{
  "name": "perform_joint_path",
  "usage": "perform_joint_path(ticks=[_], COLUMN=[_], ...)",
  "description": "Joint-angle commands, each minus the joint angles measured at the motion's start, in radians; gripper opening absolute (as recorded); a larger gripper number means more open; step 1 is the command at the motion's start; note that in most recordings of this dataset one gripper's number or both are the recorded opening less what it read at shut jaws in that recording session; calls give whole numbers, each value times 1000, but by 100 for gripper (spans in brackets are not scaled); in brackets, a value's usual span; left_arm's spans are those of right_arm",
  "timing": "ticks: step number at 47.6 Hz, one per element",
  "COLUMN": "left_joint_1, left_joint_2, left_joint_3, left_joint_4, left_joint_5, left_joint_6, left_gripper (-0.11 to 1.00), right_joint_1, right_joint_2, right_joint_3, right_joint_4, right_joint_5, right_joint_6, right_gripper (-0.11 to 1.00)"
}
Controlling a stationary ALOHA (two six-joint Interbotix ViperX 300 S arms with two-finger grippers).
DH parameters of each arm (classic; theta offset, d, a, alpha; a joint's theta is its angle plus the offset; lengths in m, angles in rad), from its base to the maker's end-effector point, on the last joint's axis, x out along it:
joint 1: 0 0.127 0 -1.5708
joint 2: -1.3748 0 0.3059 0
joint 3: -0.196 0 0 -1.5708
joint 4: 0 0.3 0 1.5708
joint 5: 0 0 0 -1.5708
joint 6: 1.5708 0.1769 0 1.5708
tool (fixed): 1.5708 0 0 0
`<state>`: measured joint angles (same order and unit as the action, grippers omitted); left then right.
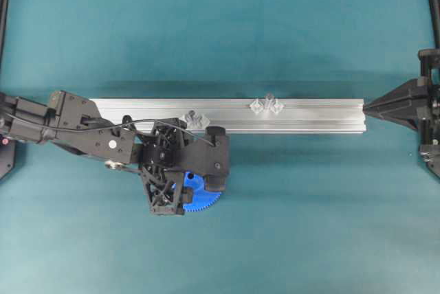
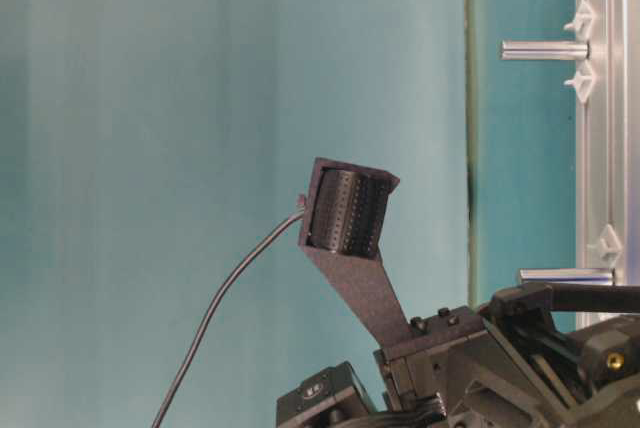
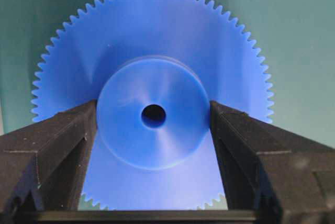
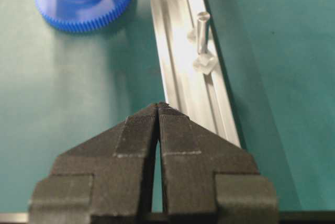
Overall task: Find the location of the shaft and insert the large gear.
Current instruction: 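Lower the left gripper and close it on the blue gear hub, then lift the blue gear with the left gripper toward the right shaft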
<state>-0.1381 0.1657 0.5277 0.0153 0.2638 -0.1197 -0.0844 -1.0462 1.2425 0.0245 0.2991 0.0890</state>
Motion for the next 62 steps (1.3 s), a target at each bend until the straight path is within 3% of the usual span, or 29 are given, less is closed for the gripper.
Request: perform_joint_path(ticks=[1,32,50,62], left_joint_1=[2,20,138,196], left_joint_2=[-11,-176,-227,-166], left_joint_3=[-17,-91,-170,-227], left_joint_4=[3,3,5,5], left_joint_5=[-3,-14,-15,-64], left_joint_6=[-2,18,195,239], left_gripper=[72,72,72,72], right_joint_1=[-3,-3,-8,-8], right_joint_2=[6,6,-11,-38], right_joint_3=[-11,-2,9,12], right_joint_4=[-2,-2,-3,-3], right_joint_5=[-5,-11,-23,-37], right_joint_6=[9,11,11,11], right_gripper=[6,6,6,6])
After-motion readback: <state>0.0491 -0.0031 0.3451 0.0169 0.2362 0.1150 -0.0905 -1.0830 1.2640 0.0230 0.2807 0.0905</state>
